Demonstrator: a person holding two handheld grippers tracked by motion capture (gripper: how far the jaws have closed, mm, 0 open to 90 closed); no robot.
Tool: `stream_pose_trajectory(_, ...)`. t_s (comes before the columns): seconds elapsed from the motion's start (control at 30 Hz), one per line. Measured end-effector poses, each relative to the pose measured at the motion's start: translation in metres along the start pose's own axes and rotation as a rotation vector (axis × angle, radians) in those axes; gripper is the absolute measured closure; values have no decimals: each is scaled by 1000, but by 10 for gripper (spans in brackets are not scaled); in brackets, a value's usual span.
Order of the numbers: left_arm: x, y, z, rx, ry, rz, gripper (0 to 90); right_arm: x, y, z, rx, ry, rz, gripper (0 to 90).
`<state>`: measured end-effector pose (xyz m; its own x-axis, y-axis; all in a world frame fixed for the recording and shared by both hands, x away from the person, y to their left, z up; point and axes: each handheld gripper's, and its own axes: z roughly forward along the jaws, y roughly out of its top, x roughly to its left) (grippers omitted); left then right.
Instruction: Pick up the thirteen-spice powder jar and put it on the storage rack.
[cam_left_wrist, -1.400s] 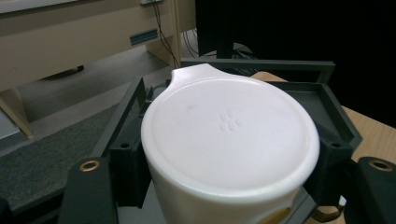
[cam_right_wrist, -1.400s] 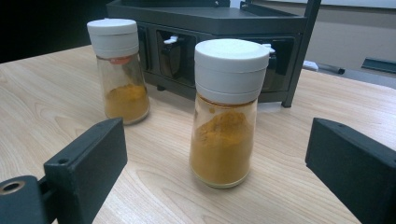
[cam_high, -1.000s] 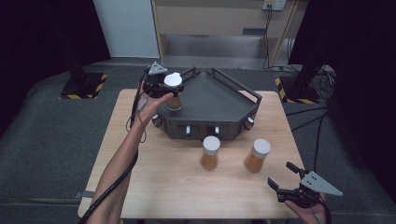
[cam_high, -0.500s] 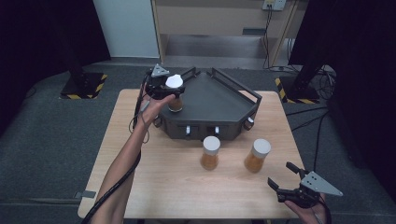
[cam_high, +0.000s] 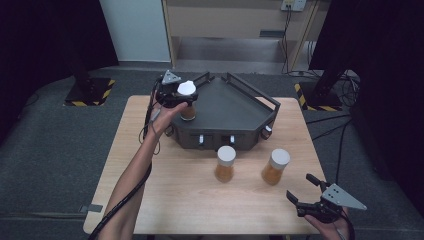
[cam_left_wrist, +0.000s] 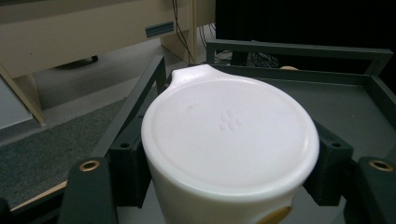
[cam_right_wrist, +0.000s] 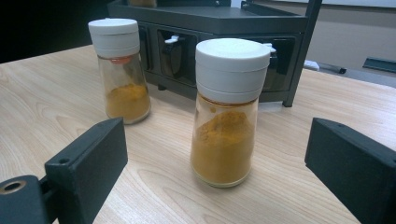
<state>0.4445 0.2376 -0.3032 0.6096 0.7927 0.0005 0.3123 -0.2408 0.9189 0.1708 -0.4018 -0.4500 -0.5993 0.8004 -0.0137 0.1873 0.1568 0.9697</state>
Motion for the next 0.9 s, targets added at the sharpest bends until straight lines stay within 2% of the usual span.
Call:
stream_pose_trajectory(0.13,-2,-2,0,-11,4,3,290,0,0,0,0,0,2,56)
stream_pose_trajectory(0.2,-1,-2,-1,-28,1,-19,218,0,0,0,-1,-1,1,56)
stream_pose_trajectory(0.37,-3,6,-6,-48,7,-1,109,0,0,0,-1,0,0,56)
stream_pose_trajectory(0.43,-2,8,-9,-69,-8,-16,99,0,0,0,0,-1,0,56)
stream_pose_trajectory(0.7,-5,23,-29,-110,-6,19,73,0,0,0,-1,-1,1,55)
stream_pose_trajectory(0.9,-7,32,-48,-137,-20,46,54,0,0,0,-1,0,-1,55)
